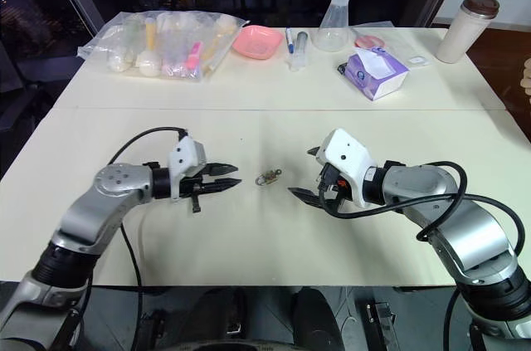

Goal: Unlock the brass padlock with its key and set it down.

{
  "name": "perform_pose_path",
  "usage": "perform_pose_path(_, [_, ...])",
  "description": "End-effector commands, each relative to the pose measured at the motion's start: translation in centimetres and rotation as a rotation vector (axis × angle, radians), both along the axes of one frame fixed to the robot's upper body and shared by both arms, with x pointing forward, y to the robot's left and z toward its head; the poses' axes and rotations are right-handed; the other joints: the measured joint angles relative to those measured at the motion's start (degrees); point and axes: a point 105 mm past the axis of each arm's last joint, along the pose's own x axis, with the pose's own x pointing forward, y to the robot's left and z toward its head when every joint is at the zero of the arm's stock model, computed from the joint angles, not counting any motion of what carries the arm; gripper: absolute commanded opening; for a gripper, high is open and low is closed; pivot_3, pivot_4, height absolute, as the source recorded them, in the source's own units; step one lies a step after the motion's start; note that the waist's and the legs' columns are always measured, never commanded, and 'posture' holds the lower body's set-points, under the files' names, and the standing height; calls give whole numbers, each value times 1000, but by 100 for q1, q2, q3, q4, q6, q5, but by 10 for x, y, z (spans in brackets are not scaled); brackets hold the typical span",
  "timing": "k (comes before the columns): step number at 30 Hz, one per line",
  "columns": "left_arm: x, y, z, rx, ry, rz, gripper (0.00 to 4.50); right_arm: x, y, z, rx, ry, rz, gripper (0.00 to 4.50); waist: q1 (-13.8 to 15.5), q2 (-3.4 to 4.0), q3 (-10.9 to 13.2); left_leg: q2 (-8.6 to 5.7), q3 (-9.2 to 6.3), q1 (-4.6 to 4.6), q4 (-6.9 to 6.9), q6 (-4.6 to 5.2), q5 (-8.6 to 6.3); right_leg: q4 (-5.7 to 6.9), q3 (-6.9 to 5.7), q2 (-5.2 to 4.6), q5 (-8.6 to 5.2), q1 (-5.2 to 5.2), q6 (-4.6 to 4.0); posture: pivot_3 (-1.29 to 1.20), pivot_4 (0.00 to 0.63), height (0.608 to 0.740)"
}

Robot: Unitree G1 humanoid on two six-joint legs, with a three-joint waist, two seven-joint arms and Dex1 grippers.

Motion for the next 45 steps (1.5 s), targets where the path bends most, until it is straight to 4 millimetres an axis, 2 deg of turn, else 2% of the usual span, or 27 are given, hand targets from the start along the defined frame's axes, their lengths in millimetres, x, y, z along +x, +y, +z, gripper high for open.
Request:
perform_pose_path(1, [2, -15, -3, 21, -41, -46, 2988, -2, -2, 12, -3, -76, -26, 4500, -1, 0, 0, 0, 0, 0, 0, 0, 0, 0, 0, 1, 0, 0, 0, 0, 150, 715])
perform_pose_path(4, [11, -22, -11, 55, -68, -65, 4341, -6, -3, 10, -3, -76, -41, 4500, 10, 0, 0, 2, -1, 0, 4, 0, 0, 2, 0, 6, 0, 0, 0, 0, 150, 715])
perform_pose_path(5, [17, -26, -14, 56, -64, -51, 4434, -7, -3, 10, -3, -75, -48, 4500, 13, 0, 0, 2, -1, 0, 6, 0, 0, 2, 0, 6, 0, 2, 0, 0, 150, 715])
perform_pose_path(9, [30, -47, -28, 97, -96, -45, 4434, -11, -1, 12, 13, -69, -55, 4500, 55, 2, -2, 2, -4, -1, 17, 4, -1, 3, -1, 11, 3, 6, 6, 0, 150, 715])
perform_pose_path(15, [38, -61, -44, 130, -86, -12, 4434, -11, -5, 12, 2, -81, -90, 4500, 136, 2, -2, 2, -3, 0, 21, 8, -3, 2, 1, 13, 5, 9, 8, 0, 150, 715])
perform_pose_path(18, [39, -61, -54, 173, -97, 12, 4434, -11, -6, 13, 1, -86, -96, 4500, 145, 1, -7, 1, -4, 4, 28, 9, -3, 1, 0, 13, 8, 20, 13, 0, 150, 715])
perform_pose_path(21, [39, -59, -57, 178, -80, 29, 3574, -10, -8, 14, -2, -91, -101, 4500, 139, 1, -8, 0, -5, 10, 29, 9, -4, 0, 1, 11, 9, 28, 14, 0, 150, 715])
perform_pose_path(26, [41, -54, -60, 207, -77, 59, 1300, -8, -8, 16, -6, -98, -97, 4500, 125, 1, -8, 2, -6, 11, 28, 9, -4, 1, 1, 11, 11, 27, 13, 0, 150, 715])
perform_pose_path(28, [42, -52, -59, 214, -75, 70, 711, -7, -7, 16, -7, -100, -95, 4500, 119, 2, -9, 2, -6, 12, 28, 9, -4, 1, 1, 12, 11, 26, 13, 0, 150, 715])
perform_pose_path(30, [46, -48, -56, 217, -79, 92, 713, -7, -7, 16, -8, -101, -91, 4500, 117, 2, -9, 4, -6, 11, 28, 9, -4, 2, 1, 13, 11, 25, 13, 0, 150, 715])
perform_pose_path(32, [49, -40, -45, 192, -91, 88, 713, -5, -4, 17, -13, -113, -77, 4500, 100, 2, -9, 5, -6, 12, 28, 9, -4, 2, 1, 14, 11, 24, 13, 0, 150, 715])
perform_pose_path(37, [32, -35, 6, 76, -164, -153, 713, 4, 6, 18, -88, -220, -14, 4500, -27, 3, -7, 10, -5, 6, 18, 3, 0, 10, 2, 20, 10, 3, 11, 0, 150, 715])
perform_pose_path(42, [27, -21, 47, 34, -154, -298, 713, 14, 25, 17, -228, -429, 130, 4500, 29, 1, -4, 5, -5, -9, 25, 2, 1, 6, 0, 20, 10, -3, 11, 0, 150, 715])
perform_pose_path(45, [26, -15, 63, 30, -146, -340, 713, 18, 34, 13, -295, -527, 210, 4500, 15, 1, -4, 1, -1, -9, 28, 4, 0, 0, 1, 23, 10, 0, 12, 0, 150, 715])
